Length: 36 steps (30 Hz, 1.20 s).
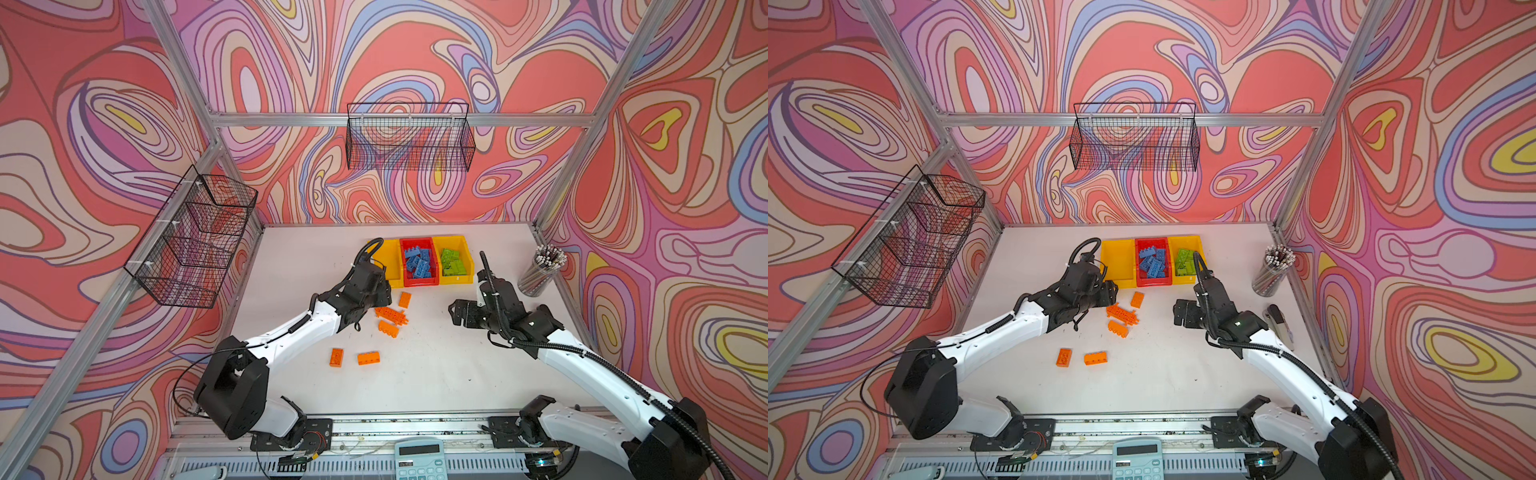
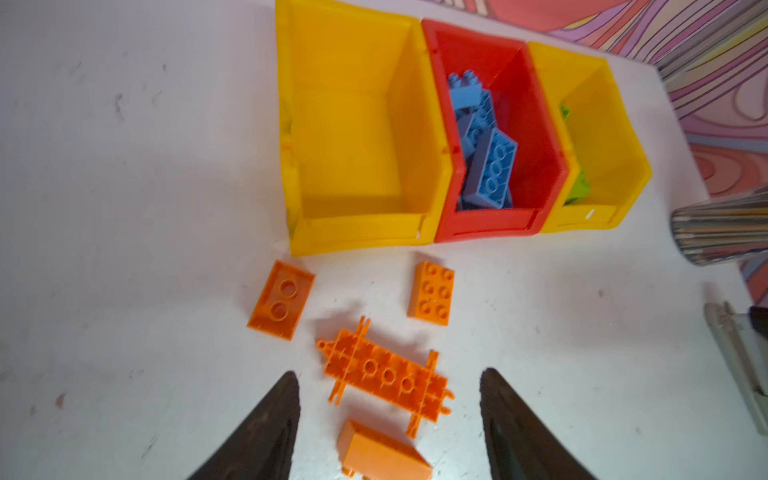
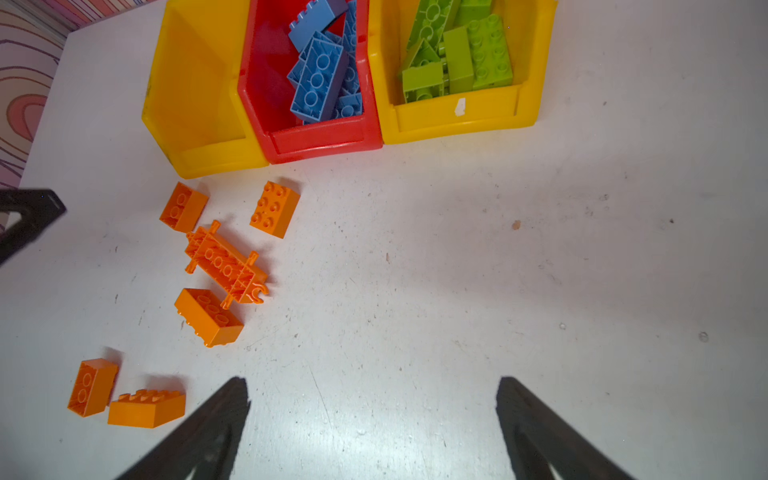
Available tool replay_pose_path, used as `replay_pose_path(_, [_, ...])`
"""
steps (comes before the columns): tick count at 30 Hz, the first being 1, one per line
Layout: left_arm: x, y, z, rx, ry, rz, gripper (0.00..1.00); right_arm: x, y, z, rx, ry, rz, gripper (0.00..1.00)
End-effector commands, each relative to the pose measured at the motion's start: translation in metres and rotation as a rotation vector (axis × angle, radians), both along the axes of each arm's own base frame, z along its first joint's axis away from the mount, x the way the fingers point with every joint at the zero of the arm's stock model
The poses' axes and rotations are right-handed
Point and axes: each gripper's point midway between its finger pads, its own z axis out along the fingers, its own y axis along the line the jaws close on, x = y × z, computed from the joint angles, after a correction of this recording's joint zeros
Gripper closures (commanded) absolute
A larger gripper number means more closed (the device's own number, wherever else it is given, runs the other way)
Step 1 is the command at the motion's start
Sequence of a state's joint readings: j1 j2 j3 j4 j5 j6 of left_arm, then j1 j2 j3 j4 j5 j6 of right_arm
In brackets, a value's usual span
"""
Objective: Sort the legos into containers by color
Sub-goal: 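Lower the left gripper onto an orange brick beside the yellow bin and grasp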
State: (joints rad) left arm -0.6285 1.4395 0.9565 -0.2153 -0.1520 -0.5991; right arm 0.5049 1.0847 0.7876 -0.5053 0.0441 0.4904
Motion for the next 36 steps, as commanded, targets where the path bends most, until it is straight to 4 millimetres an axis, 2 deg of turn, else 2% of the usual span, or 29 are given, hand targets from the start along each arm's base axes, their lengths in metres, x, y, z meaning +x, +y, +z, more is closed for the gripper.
replay_pose_path(1, [-0.008,0.02,-0.012,0.117,0.003,-0.006,0.21,0.006,0.015,0.011,0.055,-0.019,0.035,0.02])
replay_pose_path(6, [-0.006,0.016,-0.032,0.199,0.035,-0.084,0.14,0.005,0.019,0.011,0.066,-0.012,0.042,0.02])
replay_pose_path(13, [0.018,0.025,-0.064,0.261,0.103,-0.086,0.13,-0.002,0.013,0.014,0.057,-0.015,0.027,0.02])
replay_pose_path(24, [0.045,0.032,-0.087,0.23,0.134,-0.049,0.17,-0.004,0.006,0.012,0.037,-0.005,0.002,0.02])
replay_pose_path(36, [0.064,0.041,-0.112,0.16,0.199,-0.014,0.31,-0.001,0.009,0.015,0.035,-0.008,0.007,0.02])
